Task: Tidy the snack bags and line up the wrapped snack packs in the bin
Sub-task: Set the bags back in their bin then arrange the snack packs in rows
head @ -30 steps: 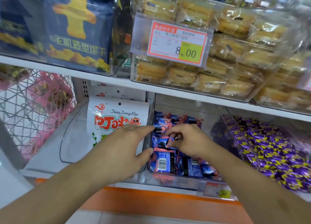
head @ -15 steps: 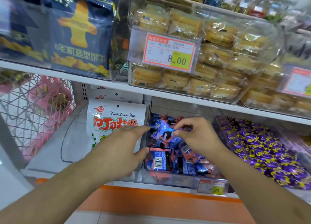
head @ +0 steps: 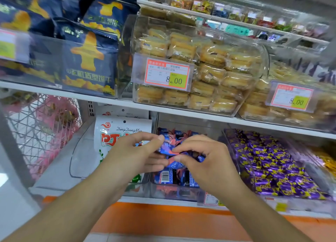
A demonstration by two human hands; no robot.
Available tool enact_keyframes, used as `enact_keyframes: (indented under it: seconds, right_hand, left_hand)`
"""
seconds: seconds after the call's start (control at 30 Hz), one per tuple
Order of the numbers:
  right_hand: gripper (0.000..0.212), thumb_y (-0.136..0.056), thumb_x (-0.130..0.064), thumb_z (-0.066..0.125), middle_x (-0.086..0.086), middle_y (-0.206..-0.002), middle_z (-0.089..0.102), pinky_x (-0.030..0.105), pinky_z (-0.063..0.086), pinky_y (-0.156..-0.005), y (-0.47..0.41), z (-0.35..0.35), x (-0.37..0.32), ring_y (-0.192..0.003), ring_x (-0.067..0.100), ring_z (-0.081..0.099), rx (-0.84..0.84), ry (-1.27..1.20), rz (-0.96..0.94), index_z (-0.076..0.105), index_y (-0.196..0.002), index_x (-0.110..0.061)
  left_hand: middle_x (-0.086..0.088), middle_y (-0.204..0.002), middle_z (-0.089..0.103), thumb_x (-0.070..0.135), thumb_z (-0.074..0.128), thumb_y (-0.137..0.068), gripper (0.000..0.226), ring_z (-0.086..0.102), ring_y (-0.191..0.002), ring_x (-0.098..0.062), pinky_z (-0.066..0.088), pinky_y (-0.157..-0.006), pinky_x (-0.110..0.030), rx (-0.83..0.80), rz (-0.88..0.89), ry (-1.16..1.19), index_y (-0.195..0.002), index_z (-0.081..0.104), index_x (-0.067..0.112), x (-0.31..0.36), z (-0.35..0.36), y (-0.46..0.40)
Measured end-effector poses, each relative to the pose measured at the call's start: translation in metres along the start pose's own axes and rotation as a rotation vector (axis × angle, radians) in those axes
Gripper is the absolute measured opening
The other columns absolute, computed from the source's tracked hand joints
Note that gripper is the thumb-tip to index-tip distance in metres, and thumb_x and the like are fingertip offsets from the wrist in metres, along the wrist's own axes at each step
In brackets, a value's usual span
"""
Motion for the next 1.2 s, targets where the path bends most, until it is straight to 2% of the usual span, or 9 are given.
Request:
enact_keyframes:
  seconds: [0.17,0.27,0.37,0.5,0.6,0.73,0.9,1.07,1.2]
  right_hand:
    - [0.019,-0.086,-0.019,0.084,-0.01,-0.085,0.074,0.029,0.055,-0.062,0.006,-0.016,0.018,-0.067,0.009,0.064,0.053,-0.127,0.227,0.082,-0.085,-0.038]
    - [0.015,-0.088,-0.019,0.082,-0.006,-0.08,0.075,0.036,0.061,-0.069,0.007,-0.026,0.028,-0.077,0.02,0.069,0.1,-0.254,0.323,0.082,-0.084,-0.033]
    - [0.009,-0.087,-0.017,0.083,-0.005,-0.083,0.079,0.036,0.062,-0.081,0.006,-0.023,0.036,-0.085,0.018,0.073,0.136,-0.36,0.391,0.082,-0.086,-0.026]
    - [0.007,-0.09,-0.019,0.081,-0.001,-0.083,0.08,0.039,0.061,-0.082,0.003,-0.011,0.045,-0.087,0.018,0.076,0.134,-0.413,0.452,0.082,-0.085,-0.024]
    - [0.006,-0.092,-0.021,0.078,0.003,-0.083,0.08,0.035,0.059,-0.078,0.004,-0.002,0.049,-0.084,0.016,0.075,0.102,-0.472,0.506,0.082,-0.086,-0.021]
    - [0.007,-0.093,-0.023,0.077,0.005,-0.086,0.08,0.042,0.058,-0.08,0.006,-0.006,0.053,-0.087,0.023,0.074,0.11,-0.488,0.537,0.081,-0.087,-0.023]
    - [0.007,-0.094,-0.022,0.076,0.007,-0.087,0.08,0.054,0.06,-0.086,0.009,-0.019,0.056,-0.093,0.032,0.075,0.142,-0.505,0.54,0.08,-0.088,-0.023]
    - [0.007,-0.094,-0.012,0.074,0.009,-0.082,0.077,0.051,0.063,-0.07,0.008,-0.027,0.044,-0.081,0.039,0.073,0.185,-0.55,0.454,0.076,-0.087,-0.012]
    - [0.014,-0.089,-0.004,0.078,0.003,-0.085,0.074,0.045,0.065,-0.069,0.004,-0.028,0.014,-0.081,0.025,0.073,0.14,-0.397,0.243,0.074,-0.082,-0.015]
  left_hand:
    - [-0.02,-0.093,0.08,0.014,0.077,-0.092,0.01,0.081,-0.074,-0.029,0.064,-0.079,-0.031,0.103,0.103,-0.15,-0.1,0.076,0.02,0.012,-0.016,0.003]
    - [-0.003,-0.078,0.079,0.014,0.075,-0.094,0.014,0.078,-0.068,-0.02,0.051,-0.056,-0.01,0.094,0.197,-0.382,-0.1,0.073,0.026,0.021,-0.015,0.006]
    - [0.013,-0.077,0.078,0.017,0.081,-0.089,0.026,0.076,-0.076,-0.01,0.054,-0.069,-0.023,-0.064,0.208,-0.496,-0.106,0.072,0.033,0.016,-0.001,0.006]
    - [0.003,-0.096,0.073,0.002,0.085,-0.081,0.057,0.076,-0.084,-0.012,0.064,-0.083,-0.032,-0.184,0.252,-0.613,-0.117,0.069,0.043,0.007,0.011,0.006]
    - [0.012,-0.083,0.073,0.015,0.081,-0.088,0.042,0.072,-0.078,-0.006,0.063,-0.078,-0.036,-0.074,0.34,-0.73,-0.118,0.07,0.043,0.01,0.003,0.001]
    - [0.003,-0.072,0.058,0.047,0.084,-0.078,0.024,0.052,-0.063,-0.008,0.047,-0.063,-0.032,0.051,0.382,-0.777,-0.092,0.074,0.03,0.015,-0.012,-0.005]
    - [-0.003,-0.089,0.077,0.05,0.079,-0.083,0.034,0.076,-0.081,-0.021,0.06,-0.079,-0.05,0.055,0.242,-0.669,-0.083,0.064,0.02,0.01,-0.016,-0.006]
    - [-0.022,-0.099,0.077,0.031,0.079,-0.091,0.034,0.08,-0.07,-0.036,0.067,-0.069,-0.043,0.058,0.018,-0.409,-0.098,0.06,0.004,-0.006,-0.016,-0.004]
    - [-0.021,-0.099,0.073,0.022,0.071,-0.098,0.036,0.082,-0.079,-0.034,0.068,-0.073,-0.04,-0.006,-0.102,-0.178,-0.11,0.065,-0.012,-0.02,-0.01,-0.004]
Point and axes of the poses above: each hand's wrist, its own y-axis away from the middle knuckle, its own z-axis out of the palm, x = y × z, the point moved 9 cm from there along -y, towards the middle knuckle
